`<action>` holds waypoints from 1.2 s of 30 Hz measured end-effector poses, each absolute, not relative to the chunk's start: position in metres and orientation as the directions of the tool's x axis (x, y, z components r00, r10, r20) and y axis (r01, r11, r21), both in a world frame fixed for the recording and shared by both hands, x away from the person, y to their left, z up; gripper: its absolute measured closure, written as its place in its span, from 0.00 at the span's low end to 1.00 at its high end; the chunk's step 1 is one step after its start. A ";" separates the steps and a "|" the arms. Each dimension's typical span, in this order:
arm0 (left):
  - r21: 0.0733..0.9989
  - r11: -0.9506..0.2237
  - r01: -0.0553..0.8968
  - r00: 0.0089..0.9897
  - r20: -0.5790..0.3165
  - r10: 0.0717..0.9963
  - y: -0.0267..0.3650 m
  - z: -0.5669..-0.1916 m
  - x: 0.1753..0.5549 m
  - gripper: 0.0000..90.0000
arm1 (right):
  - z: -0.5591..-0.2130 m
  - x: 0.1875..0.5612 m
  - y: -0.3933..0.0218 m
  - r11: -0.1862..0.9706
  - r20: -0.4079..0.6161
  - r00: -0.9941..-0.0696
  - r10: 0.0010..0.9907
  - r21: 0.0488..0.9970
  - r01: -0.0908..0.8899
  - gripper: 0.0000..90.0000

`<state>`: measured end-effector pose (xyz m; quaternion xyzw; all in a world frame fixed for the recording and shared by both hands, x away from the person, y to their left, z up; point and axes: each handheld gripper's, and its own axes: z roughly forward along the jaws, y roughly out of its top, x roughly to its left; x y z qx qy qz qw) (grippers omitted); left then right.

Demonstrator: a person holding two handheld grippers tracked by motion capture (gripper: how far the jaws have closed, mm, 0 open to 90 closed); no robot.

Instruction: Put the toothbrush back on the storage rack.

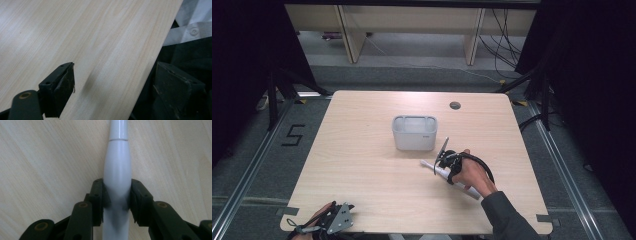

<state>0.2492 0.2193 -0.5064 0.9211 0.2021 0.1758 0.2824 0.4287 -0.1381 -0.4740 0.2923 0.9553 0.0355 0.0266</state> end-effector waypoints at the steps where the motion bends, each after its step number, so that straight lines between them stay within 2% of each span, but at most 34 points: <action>1: 0.592 -0.759 0.271 0.858 0.209 0.469 0.219 -0.506 0.250 0.18 | -0.474 0.429 -0.138 0.830 -0.028 -0.831 0.556 0.080 0.553 0.74; 4: 0.595 -0.756 0.273 0.860 0.203 0.469 0.219 -0.506 0.249 0.18 | -0.474 0.431 -0.137 0.842 -0.053 -0.841 0.539 0.059 0.536 0.74; 13: 0.593 -0.758 0.272 0.858 0.207 0.471 0.220 -0.506 0.249 0.18 | -0.474 0.434 -0.138 0.832 -0.003 -0.833 0.553 0.057 0.552 0.74; 19: 0.592 -0.759 0.272 0.858 0.208 0.470 0.219 -0.506 0.249 0.18 | -0.474 0.433 -0.139 0.850 -0.035 -0.850 0.526 0.052 0.524 0.74; 23: 0.590 -0.760 0.273 0.855 0.213 0.473 0.220 -0.506 0.250 0.18 | -0.462 0.426 -0.145 0.841 -0.017 -0.847 0.531 0.131 0.525 0.74; 27: 0.594 -0.757 0.275 0.857 0.205 0.472 0.219 -0.506 0.249 0.18 | -0.455 0.421 -0.153 0.840 -0.026 -0.849 0.528 0.163 0.518 0.74; 28: 0.592 -0.758 0.273 0.858 0.206 0.470 0.219 -0.507 0.249 0.18 | -0.448 0.416 -0.160 0.827 -0.034 -0.842 0.539 0.215 0.520 0.74; 31: 0.591 -0.758 0.276 0.859 0.202 0.471 0.219 -0.507 0.250 0.18 | -0.432 0.410 -0.172 0.803 -0.047 -0.835 0.549 0.307 0.511 0.74; 32: 0.591 -0.758 0.276 0.859 0.202 0.471 0.219 -0.507 0.250 0.18 | -0.432 0.410 -0.172 0.803 -0.047 -0.835 0.549 0.307 0.511 0.74; 34: 0.590 -0.758 0.280 0.858 0.201 0.473 0.219 -0.507 0.250 0.18 | -0.413 0.406 -0.185 0.760 -0.061 -0.807 0.587 0.385 0.524 0.74; 35: 0.591 -0.757 0.279 0.858 0.201 0.473 0.219 -0.507 0.250 0.18 | -0.409 0.407 -0.189 0.764 -0.081 -0.820 0.567 0.423 0.487 0.74; 36: 0.592 -0.757 0.278 0.859 0.200 0.471 0.218 -0.507 0.249 0.18 | -0.404 0.403 -0.190 0.741 -0.064 -0.809 0.585 0.447 0.501 0.74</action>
